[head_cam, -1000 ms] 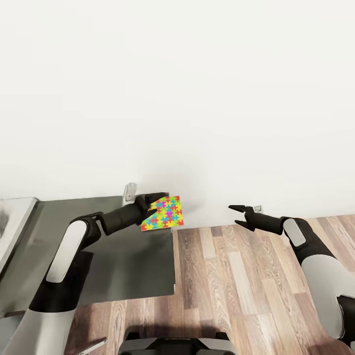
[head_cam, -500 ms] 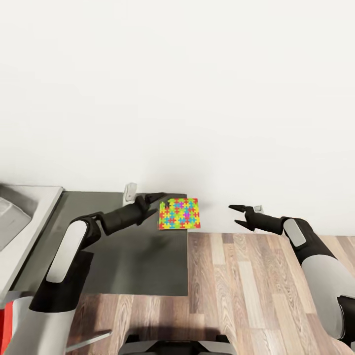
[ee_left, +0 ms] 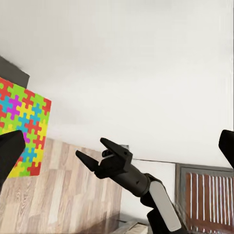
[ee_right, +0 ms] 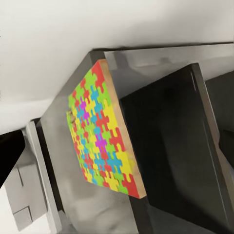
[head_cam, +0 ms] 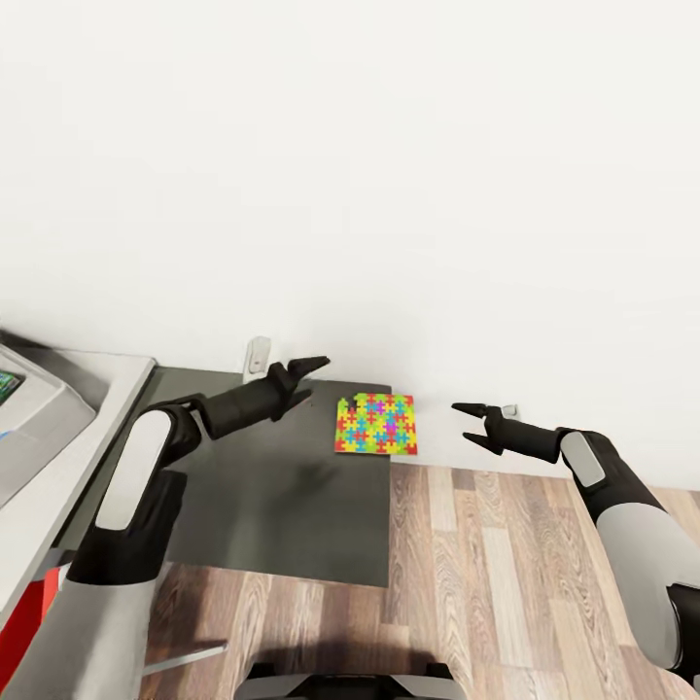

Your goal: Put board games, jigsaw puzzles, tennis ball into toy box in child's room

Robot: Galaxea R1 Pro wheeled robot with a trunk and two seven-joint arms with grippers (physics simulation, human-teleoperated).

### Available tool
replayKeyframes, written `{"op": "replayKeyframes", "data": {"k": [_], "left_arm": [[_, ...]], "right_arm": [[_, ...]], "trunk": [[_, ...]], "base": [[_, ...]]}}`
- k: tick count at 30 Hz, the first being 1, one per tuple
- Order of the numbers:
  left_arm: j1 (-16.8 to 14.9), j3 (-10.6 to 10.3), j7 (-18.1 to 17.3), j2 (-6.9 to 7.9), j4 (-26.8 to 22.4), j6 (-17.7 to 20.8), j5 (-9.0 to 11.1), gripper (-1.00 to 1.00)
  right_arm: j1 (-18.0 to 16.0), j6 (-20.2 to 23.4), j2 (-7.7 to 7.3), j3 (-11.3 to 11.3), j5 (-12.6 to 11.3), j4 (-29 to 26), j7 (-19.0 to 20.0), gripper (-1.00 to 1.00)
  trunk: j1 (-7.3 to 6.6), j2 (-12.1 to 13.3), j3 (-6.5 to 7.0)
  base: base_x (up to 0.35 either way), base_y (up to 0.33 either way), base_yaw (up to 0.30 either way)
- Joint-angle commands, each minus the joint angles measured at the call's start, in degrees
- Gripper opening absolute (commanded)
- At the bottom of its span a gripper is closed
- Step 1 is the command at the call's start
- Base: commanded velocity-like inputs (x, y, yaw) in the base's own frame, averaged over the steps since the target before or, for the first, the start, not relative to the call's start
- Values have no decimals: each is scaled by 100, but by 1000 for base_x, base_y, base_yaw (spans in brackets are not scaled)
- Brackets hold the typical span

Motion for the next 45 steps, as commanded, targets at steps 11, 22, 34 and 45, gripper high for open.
{"op": "replayKeyframes", "data": {"k": [11,22,34,45], "left_arm": [[-1213,-15,1632,-216,292,121,1309,100],[-1750,-11,3169,-396,353,137,2441,100],[-1867,-14,3527,-440,370,119,2698,100],[-1888,-15,3609,-451,370,114,2752,100]], "right_arm": [[-3,39,-159,-39,4,9,52,100],[-3,51,-341,-63,-11,20,58,100],[-3,56,-431,-79,-19,53,25,100],[-3,126,-449,-84,-22,67,21,100]], "trunk": [[3,-9,-4],[3,-9,-3],[3,-9,-3],[3,-9,-16]], "base": [[0,0,28],[0,0,6],[0,0,1],[0,0,0]]}}
